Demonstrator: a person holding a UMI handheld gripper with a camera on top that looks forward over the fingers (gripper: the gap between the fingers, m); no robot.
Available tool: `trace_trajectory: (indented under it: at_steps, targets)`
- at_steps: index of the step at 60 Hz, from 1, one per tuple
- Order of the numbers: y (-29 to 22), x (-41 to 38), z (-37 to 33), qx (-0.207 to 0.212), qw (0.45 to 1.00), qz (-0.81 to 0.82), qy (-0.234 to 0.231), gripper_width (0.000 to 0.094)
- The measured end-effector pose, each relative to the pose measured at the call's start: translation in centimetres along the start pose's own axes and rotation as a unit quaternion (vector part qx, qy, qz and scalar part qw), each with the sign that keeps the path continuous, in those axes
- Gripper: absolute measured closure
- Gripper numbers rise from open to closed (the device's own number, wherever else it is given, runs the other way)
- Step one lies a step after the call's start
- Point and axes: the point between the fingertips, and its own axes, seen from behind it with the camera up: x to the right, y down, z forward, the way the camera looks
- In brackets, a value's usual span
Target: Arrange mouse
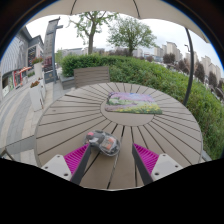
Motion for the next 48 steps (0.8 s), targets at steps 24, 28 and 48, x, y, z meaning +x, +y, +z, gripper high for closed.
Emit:
trace_trajectory:
  at_steps: [24,28,48]
  targets:
    - [-2.6,1.1,4.6,0.003,1.0,0.009,0.017,0.0077]
    - [-3.1,1.4,5.2,0.003,1.0,0.009,0.021,0.0078]
    - [-3.7,1.8,6.9,-0.005,0.999,0.01,0.031,0.0177]
